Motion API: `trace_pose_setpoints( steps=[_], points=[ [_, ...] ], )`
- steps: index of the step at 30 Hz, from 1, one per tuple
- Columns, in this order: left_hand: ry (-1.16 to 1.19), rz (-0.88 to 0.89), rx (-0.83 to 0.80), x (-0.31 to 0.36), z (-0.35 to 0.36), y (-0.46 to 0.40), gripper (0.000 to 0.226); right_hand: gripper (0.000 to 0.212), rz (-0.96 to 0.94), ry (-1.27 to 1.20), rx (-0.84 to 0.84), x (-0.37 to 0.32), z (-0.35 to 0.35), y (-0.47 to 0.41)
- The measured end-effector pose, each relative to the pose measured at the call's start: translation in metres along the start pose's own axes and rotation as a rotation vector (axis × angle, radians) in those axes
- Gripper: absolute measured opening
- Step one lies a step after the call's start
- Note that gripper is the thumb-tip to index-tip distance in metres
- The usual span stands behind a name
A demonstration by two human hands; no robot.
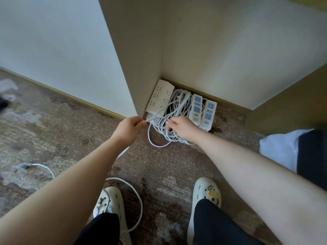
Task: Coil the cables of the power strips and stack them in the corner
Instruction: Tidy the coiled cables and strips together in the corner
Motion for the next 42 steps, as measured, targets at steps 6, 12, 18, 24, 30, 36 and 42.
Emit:
trace_pose_setpoints(
  steps=[6, 12, 18, 24, 30, 36, 42],
  points=[
    [0.025, -0.048, -0.031, -0.039, -0.03, 0.023, 0.023, 0.038, 0.095, -0.076, 0.086, 0.005, -0.012, -0.005],
    [0.168, -0.116, 0.16, -0.043, -0.034, 0.025, 0.024, 0.036, 0.079, -0.2, 0.021, 0.008, -0.02, 0.001],
    [-0.011, -0.171, -0.085, -0.007, 0.045, 0.019, 0.03, 0.044, 0.135, -0.521, 0.105, 0.009, -0.011, 0.004],
    [-0.122, -0.065, -0.085, 0.017, 0.072, 0.007, 0.037, 0.047, 0.208, -0.726, 0.097, 0.013, -0.01, 0.005],
    [-0.05, -0.01, -0.026, 0.023, 0.085, 0.005, 0.04, 0.049, 0.154, -0.795, -0.168, 0.009, -0.003, 0.012],
    [0.112, -0.091, -0.068, 0.024, 0.097, 0.002, 0.029, 0.044, 0.149, -0.765, -0.145, 0.004, 0.0, 0.013],
    [0.135, -0.188, -0.172, 0.008, 0.092, 0.007, 0.034, 0.036, 0.155, -0.757, -0.051, 0.004, 0.001, 0.009]
  ],
)
Point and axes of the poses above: each hand's wrist, its own y-axis away from the middle knuckle, its own z-axis out of the palm, x = y × z, the point moved 3 cm from there along -y, towards the middle knuckle, and after that the axes turned 12 degrees about y, right-handed, at the moved point
